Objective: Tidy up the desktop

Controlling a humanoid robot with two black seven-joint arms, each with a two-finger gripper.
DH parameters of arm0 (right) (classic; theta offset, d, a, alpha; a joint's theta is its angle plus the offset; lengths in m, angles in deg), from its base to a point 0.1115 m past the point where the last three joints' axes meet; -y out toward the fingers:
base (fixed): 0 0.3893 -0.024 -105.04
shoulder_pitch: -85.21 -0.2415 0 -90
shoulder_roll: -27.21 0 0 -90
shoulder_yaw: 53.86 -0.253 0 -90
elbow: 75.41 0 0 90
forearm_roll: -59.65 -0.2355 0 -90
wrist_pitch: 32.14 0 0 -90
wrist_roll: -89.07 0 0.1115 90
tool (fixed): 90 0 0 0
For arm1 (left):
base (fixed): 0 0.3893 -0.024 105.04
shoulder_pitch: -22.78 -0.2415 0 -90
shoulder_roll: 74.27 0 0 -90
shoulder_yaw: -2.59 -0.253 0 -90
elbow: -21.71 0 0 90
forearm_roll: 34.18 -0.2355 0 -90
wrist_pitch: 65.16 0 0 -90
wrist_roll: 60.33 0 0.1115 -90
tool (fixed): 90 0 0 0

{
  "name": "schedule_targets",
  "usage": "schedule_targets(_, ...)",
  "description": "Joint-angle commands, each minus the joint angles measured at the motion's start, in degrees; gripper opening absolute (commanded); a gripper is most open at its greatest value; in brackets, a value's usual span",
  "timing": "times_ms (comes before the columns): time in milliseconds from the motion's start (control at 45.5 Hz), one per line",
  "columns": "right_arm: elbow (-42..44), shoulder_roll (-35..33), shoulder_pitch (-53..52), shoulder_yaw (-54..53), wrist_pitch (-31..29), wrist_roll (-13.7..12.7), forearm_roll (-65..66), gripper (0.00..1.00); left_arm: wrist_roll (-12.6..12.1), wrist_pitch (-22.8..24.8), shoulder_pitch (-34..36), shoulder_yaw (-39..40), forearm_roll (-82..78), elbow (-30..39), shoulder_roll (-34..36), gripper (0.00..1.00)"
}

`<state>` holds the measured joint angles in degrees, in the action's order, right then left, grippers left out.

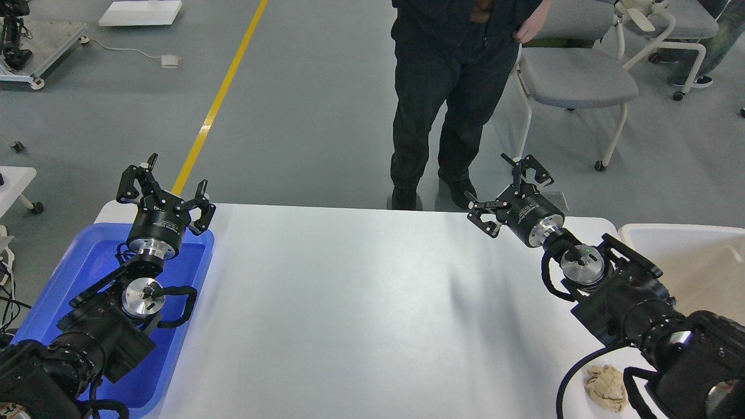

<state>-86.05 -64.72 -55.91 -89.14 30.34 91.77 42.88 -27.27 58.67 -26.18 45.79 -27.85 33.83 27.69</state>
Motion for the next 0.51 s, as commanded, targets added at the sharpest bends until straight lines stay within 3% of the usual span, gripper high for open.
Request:
schedule_targets(0, 0.18, 0.00, -0.55, 0.04, 0.11, 0.02, -0.11, 1.00, 0.08, 0.00, 0.00, 0.04, 0.00, 0.09, -0.01, 1.00)
schedule_targets(484, -1.58, -0.26, -0.38, 0.65, -0.42, 0.02, -0.02, 1.00, 0.08, 0.00, 0.00, 0.04, 0.00, 0.00, -0.01, 1.00)
